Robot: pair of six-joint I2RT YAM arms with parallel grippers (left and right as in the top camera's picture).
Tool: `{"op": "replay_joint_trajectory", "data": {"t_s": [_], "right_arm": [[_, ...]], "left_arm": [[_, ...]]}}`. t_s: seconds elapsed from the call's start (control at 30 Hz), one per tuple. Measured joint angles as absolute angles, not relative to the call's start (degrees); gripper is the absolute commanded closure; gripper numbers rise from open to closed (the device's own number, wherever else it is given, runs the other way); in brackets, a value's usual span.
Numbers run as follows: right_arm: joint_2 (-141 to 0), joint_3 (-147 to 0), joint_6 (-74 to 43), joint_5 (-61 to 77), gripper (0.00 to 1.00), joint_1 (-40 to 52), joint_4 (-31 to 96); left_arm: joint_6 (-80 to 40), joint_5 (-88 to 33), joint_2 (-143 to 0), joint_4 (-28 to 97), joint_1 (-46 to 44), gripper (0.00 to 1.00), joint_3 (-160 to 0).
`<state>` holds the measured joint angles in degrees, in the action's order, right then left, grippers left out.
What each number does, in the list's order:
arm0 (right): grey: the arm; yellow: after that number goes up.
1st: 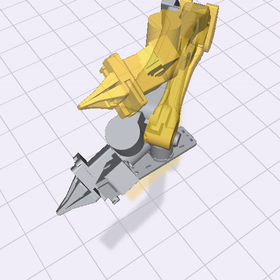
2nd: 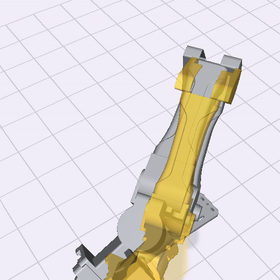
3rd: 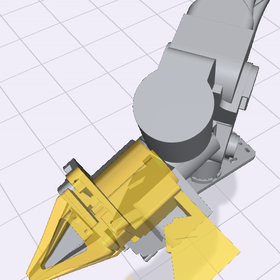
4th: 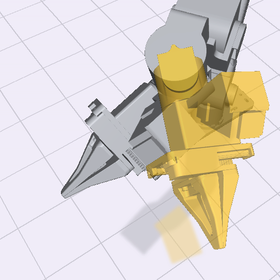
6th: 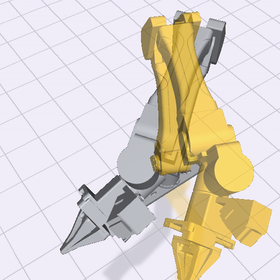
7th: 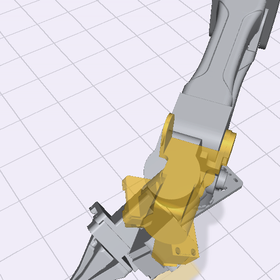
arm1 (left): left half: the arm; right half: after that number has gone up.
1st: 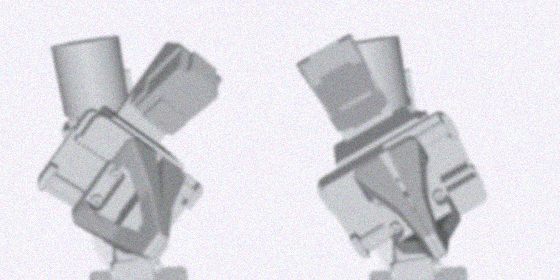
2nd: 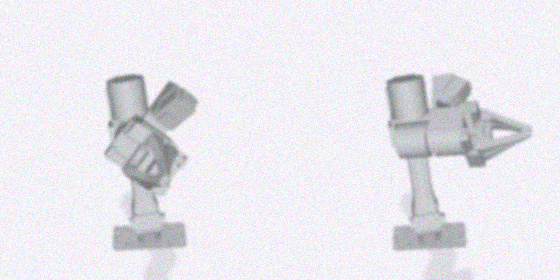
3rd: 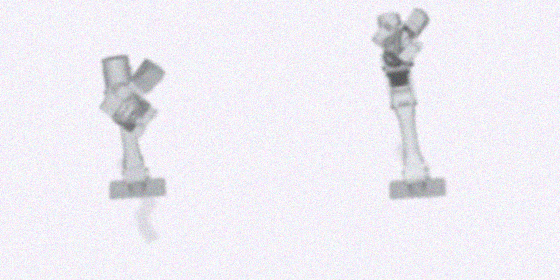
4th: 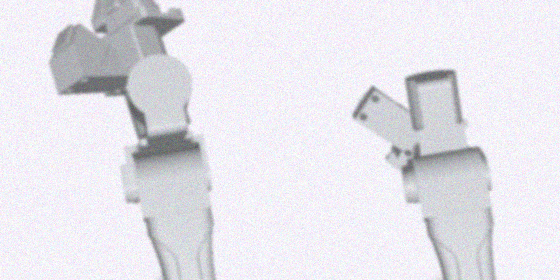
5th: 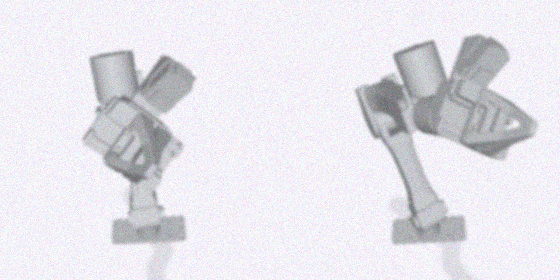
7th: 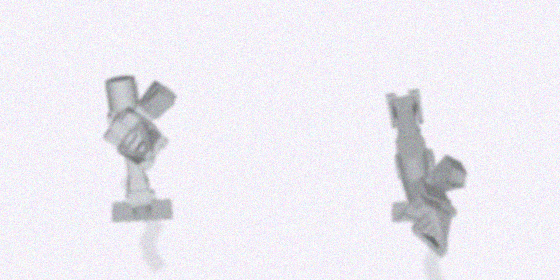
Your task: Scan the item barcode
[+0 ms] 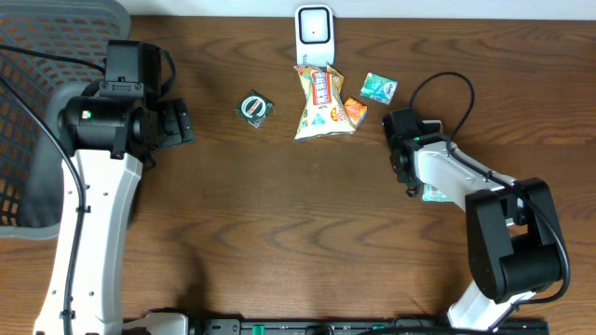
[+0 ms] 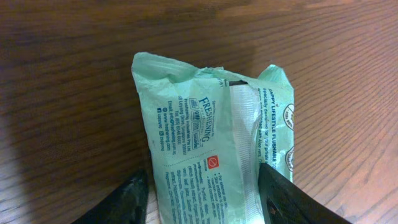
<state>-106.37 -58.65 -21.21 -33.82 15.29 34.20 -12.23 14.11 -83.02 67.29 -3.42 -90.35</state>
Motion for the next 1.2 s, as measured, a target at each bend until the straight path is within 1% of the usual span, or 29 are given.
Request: {"op": "replay_joint_trajectory", "data": {"t_s": [0.1,0.17,0.2,0.37,0.4,0.43,0.6,0.73,0.87,1.07,1.2], "right_arm": [[-106.3,-58.4,-20.8,-33.8,0.48,14.2,33.6],[-106.3,-58.4,-20.5,-33.8,0.52,13.4,33.1],[-106.3,-58.3,-20.4,-33.6,0.55,12.9,32.3],[-106.4,-57.7,-17.0,-30.4,0.83,9.7,28.9],[-106.4,-57.7,-17.0,-30.1,0.92,9.4,28.8],[-106.4,-57.7,-16.5,-29.5,0.99,8.9,28.8],[-106.0,-58.0,-15.6,-27.1,0.99,7.7,29.2],[-105.2,-59.0,-15.2,-22.1,0.99,6.2,30.7],[-102.5,-60.3,-15.2,-6.2,0.99,5.9,30.7],[-95.1,-61.3,-15.5,20.4,0.99,6.7,25.9],[-93.4,-62.1,-15.9,32.8,0.99,6.7,24.9]], "left_arm": [[-12.2,14.1,-83.0,67.3,-3.4,0.02,-90.3],[-12.2,14.1,-83.0,67.3,-3.4,0.02,-90.3],[-12.2,14.1,-83.0,67.3,-3.4,0.02,-90.3],[-12.2,14.1,-83.0,67.3,-3.4,0.02,-90.3],[-12.2,14.1,-83.0,67.3,-3.4,0.02,-90.3],[-12.2,14.1,-83.0,67.3,-3.4,0.02,-90.3],[-12.2,14.1,-83.0,67.3,-3.4,0.02,-90.3],[-12.2,14.1,-83.0,67.3,-3.4,0.02,-90.3],[-12.2,14.1,-83.0,67.3,-3.4,0.02,-90.3],[-12.2,14.1,-83.0,67.3,-3.4,0.02,-90.3],[-12.2,14.1,-83.0,67.3,-3.4,0.03,-90.3]]}}
